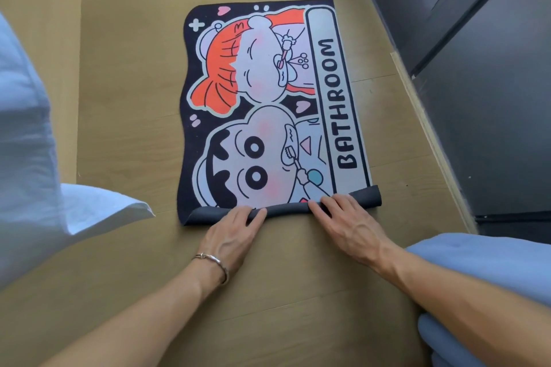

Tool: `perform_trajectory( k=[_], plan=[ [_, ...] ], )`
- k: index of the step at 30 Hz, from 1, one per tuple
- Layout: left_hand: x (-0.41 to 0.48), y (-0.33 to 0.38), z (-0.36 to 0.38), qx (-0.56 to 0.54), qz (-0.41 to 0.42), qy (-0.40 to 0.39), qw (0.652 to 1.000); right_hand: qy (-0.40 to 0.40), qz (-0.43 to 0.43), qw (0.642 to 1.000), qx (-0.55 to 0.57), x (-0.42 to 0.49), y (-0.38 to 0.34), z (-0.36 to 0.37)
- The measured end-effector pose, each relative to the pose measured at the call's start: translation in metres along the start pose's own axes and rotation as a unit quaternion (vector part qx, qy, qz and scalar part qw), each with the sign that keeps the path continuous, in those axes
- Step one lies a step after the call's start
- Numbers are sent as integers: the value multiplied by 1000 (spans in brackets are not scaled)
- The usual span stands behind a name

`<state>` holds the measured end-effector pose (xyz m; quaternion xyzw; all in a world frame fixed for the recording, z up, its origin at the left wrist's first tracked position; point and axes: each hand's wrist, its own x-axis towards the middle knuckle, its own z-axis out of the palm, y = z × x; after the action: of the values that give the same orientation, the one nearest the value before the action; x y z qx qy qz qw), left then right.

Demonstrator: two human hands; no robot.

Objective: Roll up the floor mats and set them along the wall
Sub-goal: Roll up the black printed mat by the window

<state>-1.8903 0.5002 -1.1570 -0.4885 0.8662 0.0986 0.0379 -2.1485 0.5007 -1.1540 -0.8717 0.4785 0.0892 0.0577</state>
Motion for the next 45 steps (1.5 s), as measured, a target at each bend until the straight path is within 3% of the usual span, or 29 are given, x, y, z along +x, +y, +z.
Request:
perform_trajectory(
  k=[6,12,16,18,22,26,31,34,39,42,45],
  plan=[
    [14,2,0,20,-18,-7,1000,-56,9,998,-28,18,0,-9],
    [31,-3,-22,9,-37,-78,996,-88,27,994,56,29,6,-22],
    [37,-16,-27,-80,-92,-188,975,-155,62,978,126,35,13,-29],
    [32,-20,-26,-150,-121,-202,960,-175,66,972,145,32,11,-30],
    [25,-17,-18,-75,-99,-91,988,-105,32,990,90,22,2,-24],
    [18,-9,-12,86,18,-2,996,-7,-16,1000,-8,15,-3,-12],
    [4,-7,-10,123,26,-60,990,-34,-2,999,-32,13,-5,-11],
    [15,-11,-14,99,-13,-72,992,-69,32,997,25,23,-7,-19],
    [40,-27,-31,-83,-153,-150,973,-110,104,979,137,45,11,-33],
    [40,-31,-32,-86,-154,-130,976,-89,103,983,122,44,11,-35],
    [36,-25,-21,-40,-113,-24,993,-36,56,997,35,37,3,-26]
  ],
)
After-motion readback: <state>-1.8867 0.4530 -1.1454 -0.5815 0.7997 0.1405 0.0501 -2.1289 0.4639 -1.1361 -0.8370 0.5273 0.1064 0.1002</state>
